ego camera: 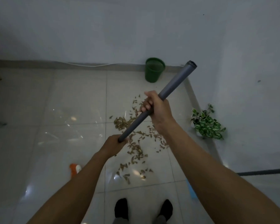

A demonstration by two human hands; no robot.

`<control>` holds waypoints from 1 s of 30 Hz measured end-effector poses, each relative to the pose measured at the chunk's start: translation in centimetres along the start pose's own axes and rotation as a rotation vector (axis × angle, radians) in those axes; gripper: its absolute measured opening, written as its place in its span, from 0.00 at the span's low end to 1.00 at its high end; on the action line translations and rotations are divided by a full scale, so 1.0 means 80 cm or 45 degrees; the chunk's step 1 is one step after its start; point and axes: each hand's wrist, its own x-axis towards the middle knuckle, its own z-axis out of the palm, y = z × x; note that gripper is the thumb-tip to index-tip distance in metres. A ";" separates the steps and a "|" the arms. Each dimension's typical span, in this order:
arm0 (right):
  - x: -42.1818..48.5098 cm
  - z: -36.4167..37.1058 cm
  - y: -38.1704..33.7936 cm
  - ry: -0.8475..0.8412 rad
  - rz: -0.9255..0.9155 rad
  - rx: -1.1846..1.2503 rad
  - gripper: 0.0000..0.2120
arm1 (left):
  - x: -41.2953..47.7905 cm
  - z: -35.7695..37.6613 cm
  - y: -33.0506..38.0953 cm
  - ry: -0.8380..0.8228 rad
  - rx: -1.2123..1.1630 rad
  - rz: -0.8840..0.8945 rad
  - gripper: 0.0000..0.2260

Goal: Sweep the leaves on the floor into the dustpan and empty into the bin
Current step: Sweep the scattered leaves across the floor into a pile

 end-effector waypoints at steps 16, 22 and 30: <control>0.023 0.010 -0.023 -0.357 0.022 0.086 0.18 | -0.013 0.013 -0.004 0.230 -0.098 -0.166 0.21; 0.039 -0.042 -0.040 -0.391 0.068 0.026 0.21 | 0.006 0.078 0.038 0.446 -0.249 -0.205 0.20; 0.086 -0.101 -0.143 -0.404 -0.050 -0.114 0.22 | 0.077 0.136 0.167 0.532 -0.403 -0.183 0.20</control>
